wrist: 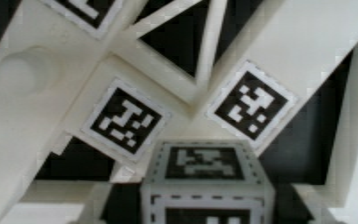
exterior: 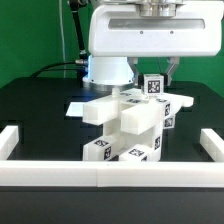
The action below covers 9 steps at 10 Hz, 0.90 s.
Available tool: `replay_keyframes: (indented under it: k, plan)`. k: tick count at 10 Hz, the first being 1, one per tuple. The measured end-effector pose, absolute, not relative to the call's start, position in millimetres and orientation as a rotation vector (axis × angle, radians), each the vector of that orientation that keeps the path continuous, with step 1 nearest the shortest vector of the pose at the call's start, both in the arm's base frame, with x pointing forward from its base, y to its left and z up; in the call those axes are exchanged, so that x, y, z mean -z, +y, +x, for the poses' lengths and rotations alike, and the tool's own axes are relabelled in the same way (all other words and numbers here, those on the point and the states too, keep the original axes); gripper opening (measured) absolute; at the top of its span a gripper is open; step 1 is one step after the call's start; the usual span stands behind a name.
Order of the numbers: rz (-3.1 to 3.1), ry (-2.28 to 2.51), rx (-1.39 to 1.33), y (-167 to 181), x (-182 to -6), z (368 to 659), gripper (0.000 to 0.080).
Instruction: Assemble chair
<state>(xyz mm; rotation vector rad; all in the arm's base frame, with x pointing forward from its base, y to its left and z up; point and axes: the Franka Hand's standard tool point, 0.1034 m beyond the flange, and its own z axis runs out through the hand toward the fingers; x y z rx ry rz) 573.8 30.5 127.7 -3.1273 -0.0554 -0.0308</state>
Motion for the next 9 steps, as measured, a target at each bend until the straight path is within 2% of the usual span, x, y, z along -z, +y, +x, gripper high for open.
replay_keyframes:
  k: [9]
  plan:
    - [-3.132, -0.057, 0.026, 30.1, -123.7, 576.3, 0.0287]
